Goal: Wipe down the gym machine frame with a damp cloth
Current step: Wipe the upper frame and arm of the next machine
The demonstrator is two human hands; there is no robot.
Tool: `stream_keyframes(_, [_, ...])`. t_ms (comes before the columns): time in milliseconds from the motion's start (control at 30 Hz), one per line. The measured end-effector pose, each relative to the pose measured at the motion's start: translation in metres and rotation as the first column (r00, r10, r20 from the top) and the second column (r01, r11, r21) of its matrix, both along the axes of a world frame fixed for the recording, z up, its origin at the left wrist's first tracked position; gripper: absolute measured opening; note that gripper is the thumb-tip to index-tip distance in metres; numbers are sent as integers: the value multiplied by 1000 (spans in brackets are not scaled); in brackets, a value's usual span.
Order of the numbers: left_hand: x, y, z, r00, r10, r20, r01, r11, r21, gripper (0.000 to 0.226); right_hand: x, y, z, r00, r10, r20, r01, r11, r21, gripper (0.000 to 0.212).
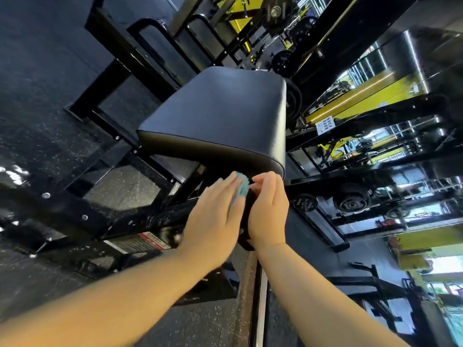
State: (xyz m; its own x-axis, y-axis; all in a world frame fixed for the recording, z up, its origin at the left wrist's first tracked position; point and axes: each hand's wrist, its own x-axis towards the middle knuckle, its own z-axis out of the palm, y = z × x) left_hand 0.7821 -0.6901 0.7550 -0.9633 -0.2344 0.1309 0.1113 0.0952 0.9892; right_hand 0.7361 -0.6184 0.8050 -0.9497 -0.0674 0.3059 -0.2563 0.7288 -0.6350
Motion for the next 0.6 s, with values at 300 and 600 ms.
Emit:
stream_keyframes(300, [29,6,-8,997,18,-81,-18,1000,7,48,-2,1,-1,1000,-14,9,14,997,-73,23])
stream_keyframes(600, [27,0,-21,996,5,-85,-2,999,35,42,4,3,-1,999,-27,-30,24,996,-88,26])
